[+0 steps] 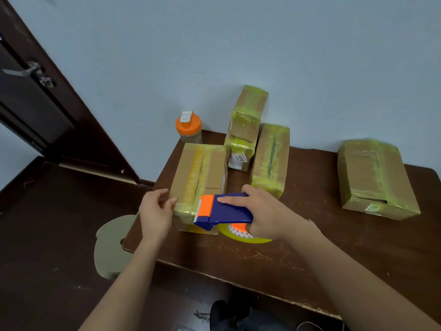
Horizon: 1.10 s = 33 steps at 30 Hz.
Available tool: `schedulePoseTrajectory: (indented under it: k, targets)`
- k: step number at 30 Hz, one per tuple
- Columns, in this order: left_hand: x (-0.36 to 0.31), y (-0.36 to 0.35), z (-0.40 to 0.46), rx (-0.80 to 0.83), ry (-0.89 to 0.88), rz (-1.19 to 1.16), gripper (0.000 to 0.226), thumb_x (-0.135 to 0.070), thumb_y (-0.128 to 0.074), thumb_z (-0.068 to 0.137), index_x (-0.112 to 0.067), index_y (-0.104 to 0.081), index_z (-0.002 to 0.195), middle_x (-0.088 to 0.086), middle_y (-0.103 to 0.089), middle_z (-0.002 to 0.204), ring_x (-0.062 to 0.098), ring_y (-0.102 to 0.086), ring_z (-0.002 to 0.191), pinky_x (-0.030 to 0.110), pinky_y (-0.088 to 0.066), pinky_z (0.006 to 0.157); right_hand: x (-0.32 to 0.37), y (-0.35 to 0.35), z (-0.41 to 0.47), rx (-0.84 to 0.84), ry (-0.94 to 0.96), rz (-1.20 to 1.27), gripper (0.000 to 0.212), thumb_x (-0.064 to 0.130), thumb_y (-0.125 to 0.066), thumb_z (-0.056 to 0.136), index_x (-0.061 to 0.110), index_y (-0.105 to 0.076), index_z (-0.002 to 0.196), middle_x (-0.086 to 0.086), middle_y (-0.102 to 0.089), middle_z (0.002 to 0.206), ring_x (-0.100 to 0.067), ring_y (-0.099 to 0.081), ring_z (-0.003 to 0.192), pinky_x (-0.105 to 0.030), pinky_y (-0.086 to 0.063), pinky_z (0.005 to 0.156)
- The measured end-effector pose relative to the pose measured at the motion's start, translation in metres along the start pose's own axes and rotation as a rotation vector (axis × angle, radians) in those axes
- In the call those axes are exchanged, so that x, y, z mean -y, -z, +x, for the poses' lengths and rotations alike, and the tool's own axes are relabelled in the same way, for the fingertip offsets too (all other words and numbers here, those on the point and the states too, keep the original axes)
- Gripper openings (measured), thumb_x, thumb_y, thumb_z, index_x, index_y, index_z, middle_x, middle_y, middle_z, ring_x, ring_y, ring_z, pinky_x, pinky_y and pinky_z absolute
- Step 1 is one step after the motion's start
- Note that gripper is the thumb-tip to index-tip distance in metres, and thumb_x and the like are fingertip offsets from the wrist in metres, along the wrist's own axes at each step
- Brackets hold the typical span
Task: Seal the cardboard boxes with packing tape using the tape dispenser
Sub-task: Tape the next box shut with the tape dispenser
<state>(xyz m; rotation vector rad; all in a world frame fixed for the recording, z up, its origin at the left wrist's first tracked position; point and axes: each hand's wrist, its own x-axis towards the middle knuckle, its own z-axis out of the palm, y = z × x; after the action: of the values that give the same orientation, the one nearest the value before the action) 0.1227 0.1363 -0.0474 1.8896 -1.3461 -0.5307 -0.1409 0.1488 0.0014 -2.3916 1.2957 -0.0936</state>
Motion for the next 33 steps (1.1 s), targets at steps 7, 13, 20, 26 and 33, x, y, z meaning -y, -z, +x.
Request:
schedulePoseTrajectory:
  k: [7, 13, 20, 26, 33]
  targets:
    - [0.033, -0.004, -0.043, 0.141, -0.413, 0.265, 0.056, -0.041, -0.03, 0.098, -0.009, -0.046, 0.141, 0.003, -0.041, 0.148, 0.013, -0.036, 0.138, 0.036, -0.026, 0.116, -0.003, -0.001, -0.001, 0.015, -0.017, 0.028, 0.08, 0.025, -0.065, 0.088, 0.048, -0.018, 0.149, 0.005, -0.032, 0.11, -0.016, -0.039, 0.096, -0.023, -0.034, 0.078]
    - [0.034, -0.002, -0.049, 0.245, -0.534, 0.446, 0.053, -0.034, -0.027, 0.099, -0.01, -0.039, 0.146, 0.005, -0.033, 0.153, 0.013, -0.02, 0.146, 0.033, -0.006, 0.121, -0.009, -0.002, -0.002, 0.012, -0.006, 0.01, 0.081, 0.027, -0.065, 0.088, 0.05, -0.017, 0.149, 0.004, -0.034, 0.111, -0.016, -0.04, 0.095, -0.024, -0.038, 0.08]
    - [0.02, -0.005, -0.054, 0.301, -0.507, 0.338, 0.076, 0.009, -0.063, 0.072, -0.011, -0.043, 0.143, 0.002, -0.037, 0.151, 0.011, -0.026, 0.142, 0.037, -0.025, 0.118, -0.012, -0.009, -0.001, -0.01, 0.025, 0.012, 0.083, 0.03, -0.067, 0.087, 0.049, -0.017, 0.15, 0.006, -0.034, 0.111, -0.013, -0.04, 0.096, -0.023, -0.039, 0.081]
    - [0.013, -0.01, -0.057, 0.368, -0.454, 0.203, 0.088, 0.022, -0.057, 0.07, -0.019, -0.037, 0.145, -0.009, -0.029, 0.151, 0.009, -0.021, 0.144, 0.033, -0.021, 0.119, -0.016, -0.012, -0.004, -0.013, 0.053, 0.038, 0.084, 0.032, -0.069, 0.087, 0.049, -0.015, 0.15, 0.006, -0.032, 0.113, -0.012, -0.038, 0.098, -0.022, -0.039, 0.083]
    - [0.013, -0.012, -0.054, 0.381, -0.36, 0.265, 0.09, 0.018, -0.055, 0.075, -0.028, -0.031, 0.148, -0.013, -0.025, 0.155, 0.009, -0.021, 0.145, 0.024, -0.022, 0.114, -0.025, -0.012, -0.01, -0.003, 0.108, 0.019, 0.086, 0.044, -0.071, 0.085, 0.048, -0.014, 0.15, 0.005, -0.034, 0.122, -0.009, -0.036, 0.102, -0.021, -0.036, 0.085]
